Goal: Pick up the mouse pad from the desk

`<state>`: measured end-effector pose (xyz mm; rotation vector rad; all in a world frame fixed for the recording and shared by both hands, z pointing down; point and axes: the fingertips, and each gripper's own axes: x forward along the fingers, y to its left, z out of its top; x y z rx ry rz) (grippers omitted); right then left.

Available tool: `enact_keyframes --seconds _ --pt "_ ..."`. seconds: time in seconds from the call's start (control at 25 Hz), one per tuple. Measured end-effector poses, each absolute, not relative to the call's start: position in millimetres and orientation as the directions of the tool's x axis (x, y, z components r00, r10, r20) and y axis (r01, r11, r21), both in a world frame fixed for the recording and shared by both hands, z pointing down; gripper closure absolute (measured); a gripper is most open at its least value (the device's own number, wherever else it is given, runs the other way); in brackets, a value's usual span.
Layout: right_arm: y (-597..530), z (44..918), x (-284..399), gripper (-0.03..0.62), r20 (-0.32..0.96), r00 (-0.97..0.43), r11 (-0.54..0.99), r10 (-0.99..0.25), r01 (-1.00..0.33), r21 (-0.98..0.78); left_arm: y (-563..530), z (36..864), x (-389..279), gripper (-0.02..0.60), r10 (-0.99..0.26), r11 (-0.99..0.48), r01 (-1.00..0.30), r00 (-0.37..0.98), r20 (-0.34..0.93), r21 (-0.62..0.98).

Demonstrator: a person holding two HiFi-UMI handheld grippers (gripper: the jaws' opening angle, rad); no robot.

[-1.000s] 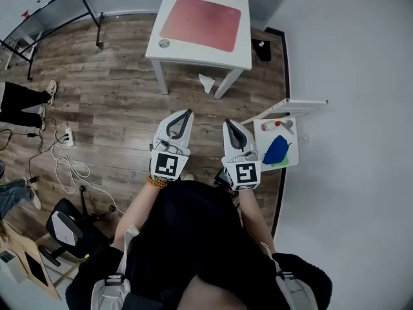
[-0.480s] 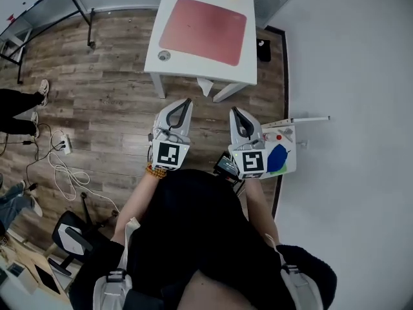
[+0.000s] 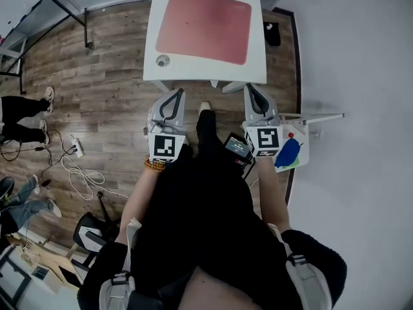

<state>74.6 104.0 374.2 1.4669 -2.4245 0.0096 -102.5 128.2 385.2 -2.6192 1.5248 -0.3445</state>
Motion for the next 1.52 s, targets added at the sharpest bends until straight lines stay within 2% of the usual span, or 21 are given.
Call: enact_keyframes --seconds 0.2,0.36,0.6,0.76,0.96,1.32,1.52 --pt "32.6 402.8 98.8 0.571 0.301 -0.427 0.484 -0.853 -0.863 0.146 69.0 411.6 -89.9 0.581 -0.847 -0.524 -0.818 0.473 0.242 -0.236" --pt "-24.8 425.1 111.4 0.571 0.325 -0.499 0.563 -0.804 -0.815 0.141 8.7 403.1 -79.0 0.581 -0.886 -0.454 -0.852 0.402 0.231 -0.26" --pt "-72.4 457.3 109.6 0.553 0.421 -0.583 0.712 -0.695 -0.637 0.295 -32.0 406.8 -55.0 0.575 -0.869 -0.485 -0.81 0.406 0.283 -0.33" --pt "-93.8 483.5 95.5 0.541 0.478 -0.621 0.778 -0.621 -0.562 0.282 -48.9 431.8 -63.3 0.566 -0.847 -0.516 -0.782 0.404 0.345 -0.35" --pt "-100.4 523.2 84.0 0.511 0.563 -0.652 0.859 -0.507 -0.439 0.264 -69.4 471.0 -60.1 0.529 -0.788 -0.576 -0.763 0.423 0.447 -0.293" --pt "-99.8 582.9 62.7 0.438 0.714 -0.6 0.929 -0.361 -0.303 0.214 -82.0 569.2 -50.8 0.482 -0.572 -0.806 -0.495 0.51 0.643 -0.325" --pt "-92.8 620.5 49.6 0.398 0.786 -0.558 0.96 -0.267 -0.226 0.166 -77.2 619.8 -48.2 0.433 -0.418 -0.897 -0.365 0.512 0.751 -0.251"
